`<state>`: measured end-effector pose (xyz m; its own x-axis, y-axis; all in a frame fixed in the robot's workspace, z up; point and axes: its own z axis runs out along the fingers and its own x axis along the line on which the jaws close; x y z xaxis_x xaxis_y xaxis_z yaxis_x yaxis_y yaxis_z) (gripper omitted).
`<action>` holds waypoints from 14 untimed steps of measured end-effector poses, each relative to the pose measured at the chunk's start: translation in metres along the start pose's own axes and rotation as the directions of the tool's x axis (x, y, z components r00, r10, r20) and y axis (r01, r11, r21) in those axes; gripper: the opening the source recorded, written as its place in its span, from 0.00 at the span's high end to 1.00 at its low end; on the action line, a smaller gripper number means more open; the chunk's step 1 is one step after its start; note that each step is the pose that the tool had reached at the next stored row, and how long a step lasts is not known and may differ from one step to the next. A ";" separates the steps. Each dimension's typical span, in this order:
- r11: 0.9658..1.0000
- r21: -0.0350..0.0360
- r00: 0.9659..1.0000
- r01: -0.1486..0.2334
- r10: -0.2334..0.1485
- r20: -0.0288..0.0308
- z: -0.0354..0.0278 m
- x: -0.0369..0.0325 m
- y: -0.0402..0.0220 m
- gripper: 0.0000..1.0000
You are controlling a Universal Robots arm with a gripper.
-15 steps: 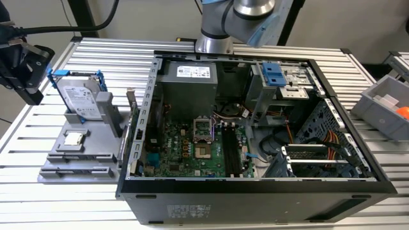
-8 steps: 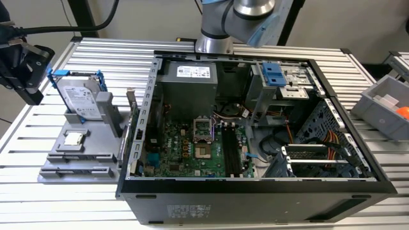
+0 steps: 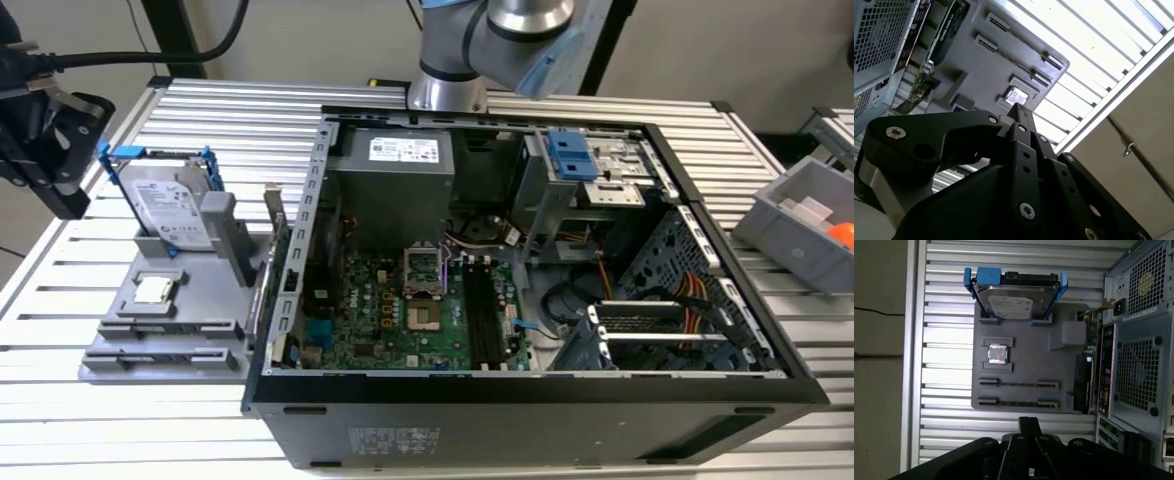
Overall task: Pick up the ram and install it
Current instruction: 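Reach for the ram, then pick up the ram and move it above insertion slot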
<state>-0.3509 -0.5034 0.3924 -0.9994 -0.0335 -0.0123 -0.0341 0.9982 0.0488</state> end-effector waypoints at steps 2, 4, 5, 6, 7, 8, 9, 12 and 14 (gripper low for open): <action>1.000 0.000 1.000 0.015 -0.015 -0.001 0.0001 0.0000 0.0000 1.00; 0.999 0.000 0.999 0.033 -0.033 -0.002 0.0000 0.0000 0.0000 1.00; 0.999 -0.001 0.999 0.042 -0.042 -0.002 0.0000 0.0000 0.0000 1.00; 0.999 -0.001 0.999 0.049 -0.049 -0.002 0.0000 0.0000 0.0000 1.00; 0.998 -0.001 0.998 0.056 -0.056 -0.003 0.0000 0.0000 0.0000 1.00; 0.998 -0.001 0.998 0.063 -0.063 -0.003 0.0000 0.0000 0.0000 1.00; 0.998 -0.001 0.998 0.069 -0.069 -0.003 -0.0001 0.0000 0.0000 1.00; 0.996 -0.001 0.996 0.089 -0.089 -0.004 0.0000 0.0000 0.0000 1.00; 0.995 -0.001 0.995 0.103 -0.103 -0.005 0.0000 0.0000 0.0000 1.00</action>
<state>-0.3508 -0.5034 0.3925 -0.9906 -0.1363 -0.0122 -0.1367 0.9894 0.0487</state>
